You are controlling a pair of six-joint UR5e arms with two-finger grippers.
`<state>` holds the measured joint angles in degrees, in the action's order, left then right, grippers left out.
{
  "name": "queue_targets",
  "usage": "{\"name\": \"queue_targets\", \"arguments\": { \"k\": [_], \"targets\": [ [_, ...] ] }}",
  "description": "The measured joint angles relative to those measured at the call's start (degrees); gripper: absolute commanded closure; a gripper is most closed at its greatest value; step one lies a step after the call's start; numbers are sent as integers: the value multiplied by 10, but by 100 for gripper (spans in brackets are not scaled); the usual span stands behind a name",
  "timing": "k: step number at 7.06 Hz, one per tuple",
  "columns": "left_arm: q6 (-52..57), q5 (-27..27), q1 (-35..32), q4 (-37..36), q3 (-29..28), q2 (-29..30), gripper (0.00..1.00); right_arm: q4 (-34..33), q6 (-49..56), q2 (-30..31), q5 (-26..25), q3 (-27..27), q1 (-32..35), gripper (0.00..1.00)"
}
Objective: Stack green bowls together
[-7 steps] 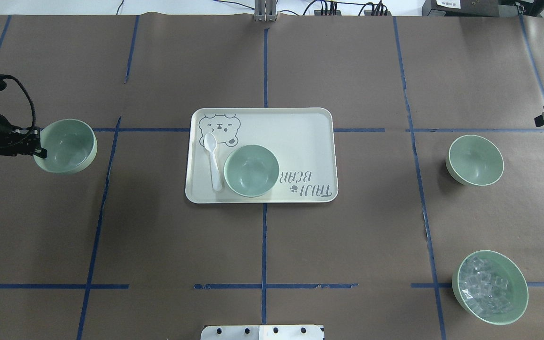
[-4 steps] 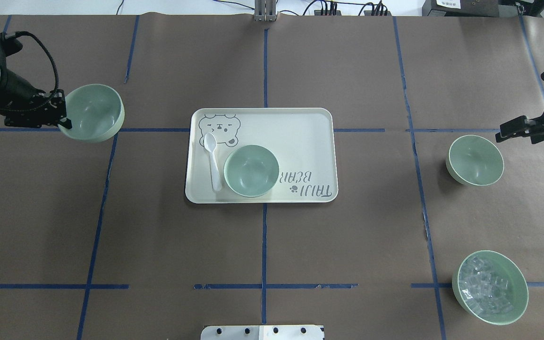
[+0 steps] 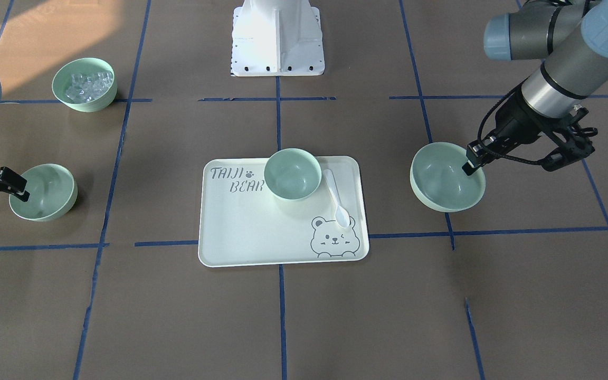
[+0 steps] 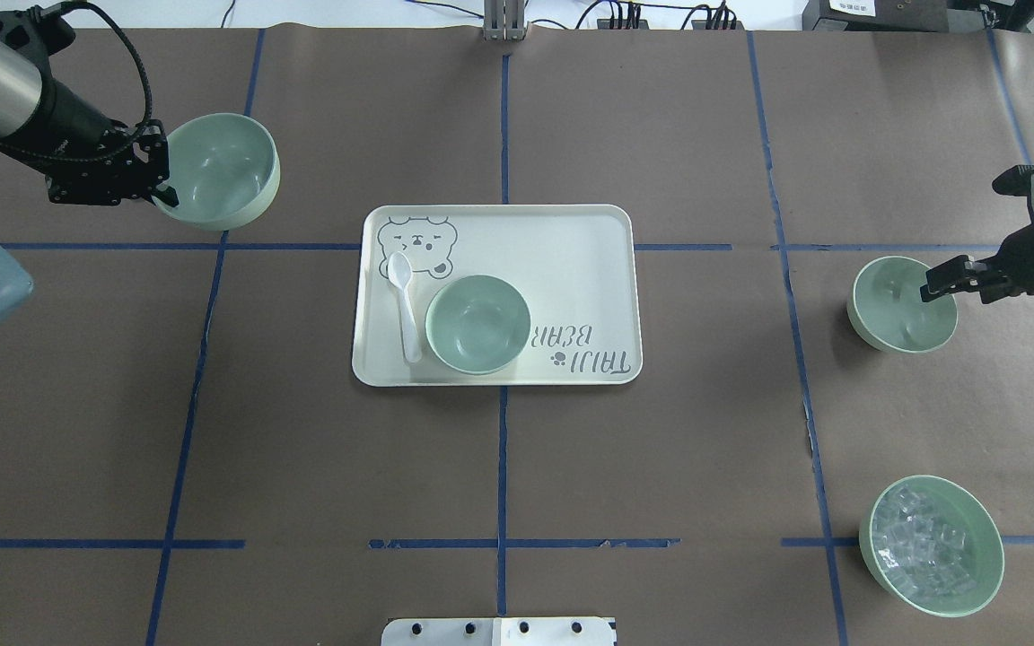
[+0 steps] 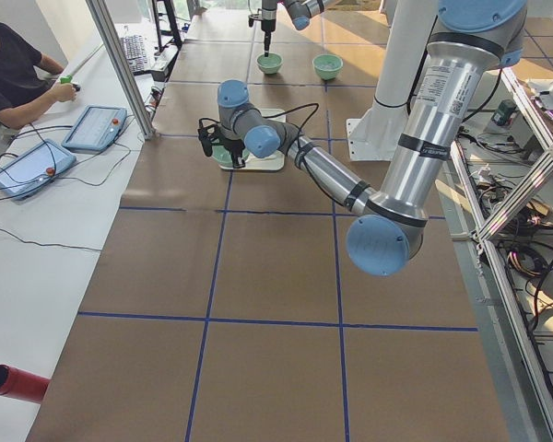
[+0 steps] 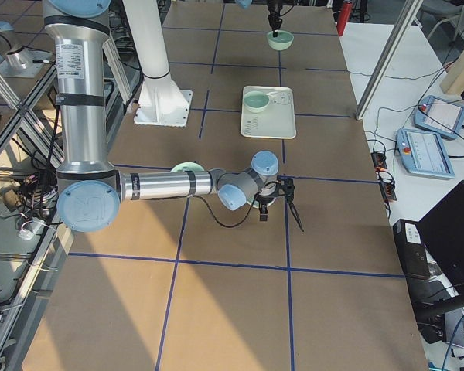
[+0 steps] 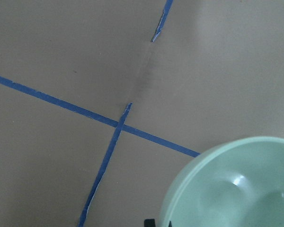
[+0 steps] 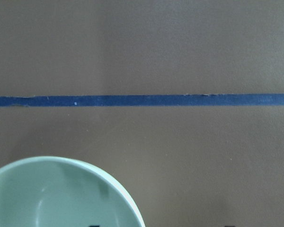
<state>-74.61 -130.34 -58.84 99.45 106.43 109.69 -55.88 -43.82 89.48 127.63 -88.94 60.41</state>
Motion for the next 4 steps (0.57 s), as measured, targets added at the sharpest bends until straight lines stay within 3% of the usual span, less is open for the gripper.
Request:
{"name": "queue_targets", "arguments": {
  "k": [4],
  "targets": [
    [-84,3,16,-1,-4,40,100,1,7,0,11,-4,-2,100]
  ]
}}
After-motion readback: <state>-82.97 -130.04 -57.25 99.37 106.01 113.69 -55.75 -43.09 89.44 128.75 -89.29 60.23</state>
